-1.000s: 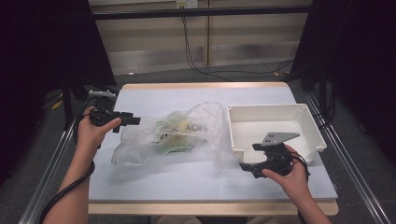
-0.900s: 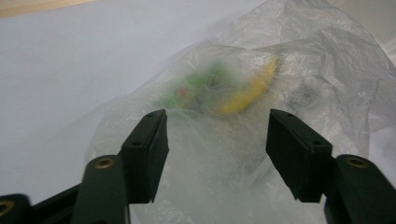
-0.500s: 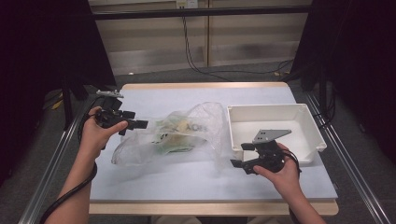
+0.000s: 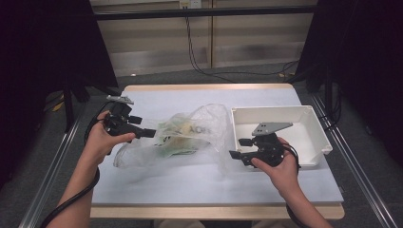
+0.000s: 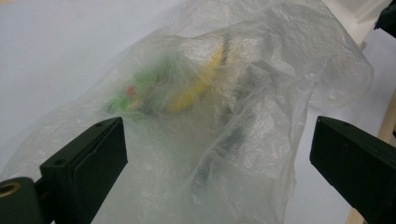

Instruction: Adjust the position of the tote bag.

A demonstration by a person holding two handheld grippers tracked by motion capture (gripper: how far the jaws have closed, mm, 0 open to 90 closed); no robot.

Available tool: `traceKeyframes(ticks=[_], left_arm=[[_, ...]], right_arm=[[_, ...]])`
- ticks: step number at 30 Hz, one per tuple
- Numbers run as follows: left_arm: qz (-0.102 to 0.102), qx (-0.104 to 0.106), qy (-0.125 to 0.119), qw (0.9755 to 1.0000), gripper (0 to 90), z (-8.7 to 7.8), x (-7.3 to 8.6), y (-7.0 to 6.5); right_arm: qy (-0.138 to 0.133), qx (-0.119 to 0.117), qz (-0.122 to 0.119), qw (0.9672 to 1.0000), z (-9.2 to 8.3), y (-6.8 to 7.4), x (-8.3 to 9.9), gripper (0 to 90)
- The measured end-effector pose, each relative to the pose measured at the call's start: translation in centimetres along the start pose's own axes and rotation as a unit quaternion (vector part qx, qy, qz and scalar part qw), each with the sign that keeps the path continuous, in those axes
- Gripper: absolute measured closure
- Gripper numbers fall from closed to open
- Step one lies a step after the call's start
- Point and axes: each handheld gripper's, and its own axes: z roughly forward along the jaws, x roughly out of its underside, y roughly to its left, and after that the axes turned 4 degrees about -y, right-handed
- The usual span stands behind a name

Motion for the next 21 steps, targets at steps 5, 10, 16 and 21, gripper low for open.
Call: traceKeyframes(ticks=[5, 10, 16, 21], left_arm=[[0.020, 0.000, 0.005, 0.9998, 9.5, -0.1, 0.1, -0.4], [0.033, -0.001, 0.012, 0.9994, 11.1, 0.1, 0.4, -0.6], [0.038, -0.017, 0.032, 0.9986, 15.6, 0.8, 0.7, -0.5], [0.054, -0.018, 0.042, 0.9975, 32.3, 1.5, 0.9, -0.5]], right_arm=[[0.013, -0.009, -0.015, 0.9998, 1.5, 1.0, -1.1, 55.6], [0.008, -0.036, -0.013, 0.9992, 3.1, 2.3, -2.0, 64.9], [0.008, -0.050, -0.017, 0.9986, 5.0, 3.6, -2.7, 67.1], [0.008, -0.062, -0.020, 0.9979, 6.0, 4.5, -3.2, 66.2]])
